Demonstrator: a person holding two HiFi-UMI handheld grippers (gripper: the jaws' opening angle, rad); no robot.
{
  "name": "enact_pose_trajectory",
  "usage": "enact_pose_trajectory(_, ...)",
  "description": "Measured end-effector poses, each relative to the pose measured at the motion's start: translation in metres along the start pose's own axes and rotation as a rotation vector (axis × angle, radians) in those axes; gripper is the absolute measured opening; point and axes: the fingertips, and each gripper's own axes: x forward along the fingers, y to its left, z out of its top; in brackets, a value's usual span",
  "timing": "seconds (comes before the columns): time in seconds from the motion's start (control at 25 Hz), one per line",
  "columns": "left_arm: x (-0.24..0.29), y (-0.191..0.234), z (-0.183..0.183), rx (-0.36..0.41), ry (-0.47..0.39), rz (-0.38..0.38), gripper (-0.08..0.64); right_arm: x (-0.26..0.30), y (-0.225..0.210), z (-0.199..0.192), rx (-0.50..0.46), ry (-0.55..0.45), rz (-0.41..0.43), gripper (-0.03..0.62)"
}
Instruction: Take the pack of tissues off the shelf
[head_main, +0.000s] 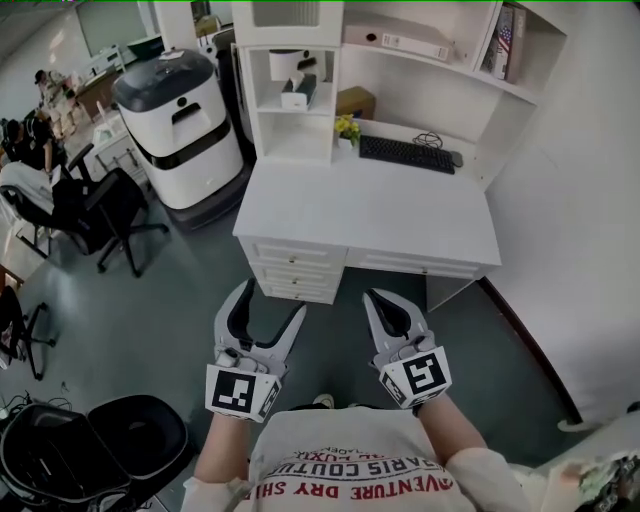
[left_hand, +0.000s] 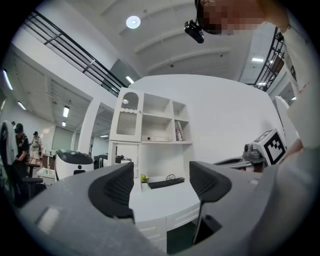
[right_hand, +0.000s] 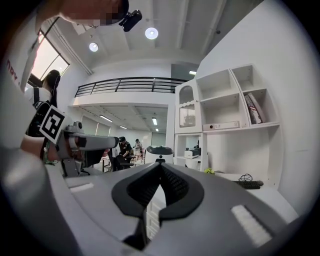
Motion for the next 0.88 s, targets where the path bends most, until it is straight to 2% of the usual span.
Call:
enact_pose_trajectory(0.24, -0.003, 0.021, -0.009, -0.004, 0.035, 0.042, 0.35, 0.009, 0.003, -0.008, -0.008, 0.026, 0.01, 0.002)
enact_pose_trajectory(0.48, 0.014, 0.035, -0.026, -0.012, 0.067, 0.07, 0.35, 0.031, -0.013, -0.024, 0.011, 0.04, 0.032, 0.002)
enact_pose_trajectory(0.68, 0.047, 0.051, -0.031, 0.028, 0.093, 0.1, 0.35, 0.068, -0.041, -0.038, 0.037, 0.046, 0.063, 0.002)
enact_pose_trajectory(0.88, 0.1, 0.075, -0.024, 0.051, 0.076, 0.14, 0.348, 0.116, -0.083, -0.029, 0.032, 0.015, 0.1, 0.002)
